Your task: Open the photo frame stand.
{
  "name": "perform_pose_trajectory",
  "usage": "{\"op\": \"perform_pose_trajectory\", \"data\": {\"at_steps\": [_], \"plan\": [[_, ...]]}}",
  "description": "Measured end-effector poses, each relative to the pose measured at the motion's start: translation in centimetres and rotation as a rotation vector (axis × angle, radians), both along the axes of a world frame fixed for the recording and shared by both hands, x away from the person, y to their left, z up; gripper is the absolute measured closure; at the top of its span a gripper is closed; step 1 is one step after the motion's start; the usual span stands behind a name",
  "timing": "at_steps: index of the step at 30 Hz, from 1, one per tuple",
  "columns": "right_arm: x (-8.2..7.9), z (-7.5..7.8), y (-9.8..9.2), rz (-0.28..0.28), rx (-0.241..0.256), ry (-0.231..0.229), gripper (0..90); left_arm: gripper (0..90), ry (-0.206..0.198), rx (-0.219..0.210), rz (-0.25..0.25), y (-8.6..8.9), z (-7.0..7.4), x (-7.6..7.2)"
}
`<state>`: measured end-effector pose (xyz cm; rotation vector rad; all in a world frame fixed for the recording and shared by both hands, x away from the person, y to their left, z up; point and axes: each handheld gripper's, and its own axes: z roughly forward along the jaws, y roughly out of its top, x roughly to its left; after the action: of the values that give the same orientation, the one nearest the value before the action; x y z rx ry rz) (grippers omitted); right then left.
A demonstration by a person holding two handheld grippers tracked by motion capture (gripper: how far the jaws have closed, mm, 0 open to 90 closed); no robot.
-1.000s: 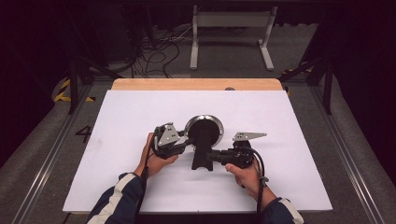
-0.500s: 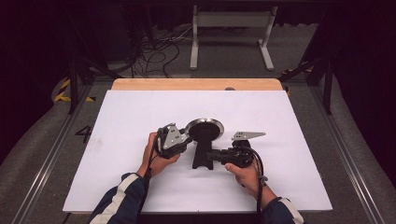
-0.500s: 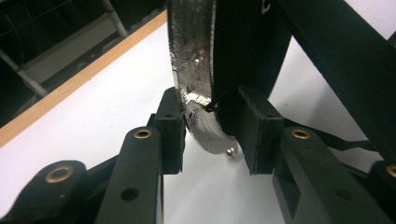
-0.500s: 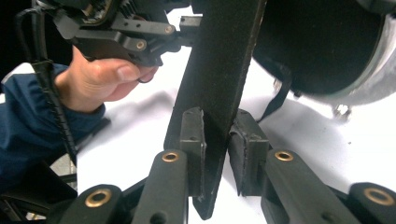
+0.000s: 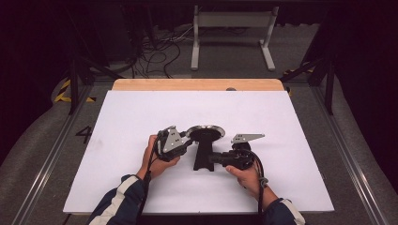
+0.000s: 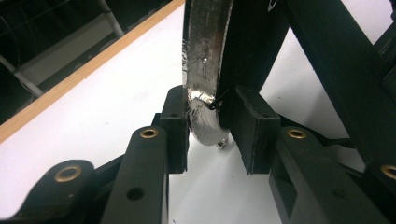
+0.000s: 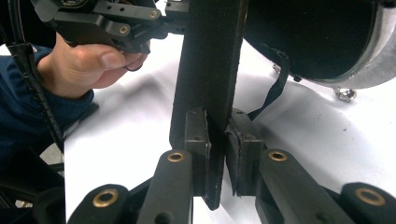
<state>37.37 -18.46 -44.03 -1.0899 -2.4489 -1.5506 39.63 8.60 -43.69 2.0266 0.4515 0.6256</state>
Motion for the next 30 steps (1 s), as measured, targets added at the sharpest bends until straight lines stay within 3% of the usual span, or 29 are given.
{"op": "perform_pose_trajectory", "data": {"at_steps": [8,18,30], "plan": [[-0.20,-0.01,-0.12,0.012,-0.027,-0.009,80.3,70.9,0.019,-0.005,-0.016,0.29,-0.10,-0.29],[-0.47,-0.28,0.10,0.031,-0.075,-0.033,80.3,72.1,0.019,0.018,-0.047,0.49,-0.15,-0.45],[-0.61,-0.40,0.01,0.035,-0.081,-0.055,80.3,72.0,0.009,0.019,-0.049,0.45,-0.19,-0.51]]}}
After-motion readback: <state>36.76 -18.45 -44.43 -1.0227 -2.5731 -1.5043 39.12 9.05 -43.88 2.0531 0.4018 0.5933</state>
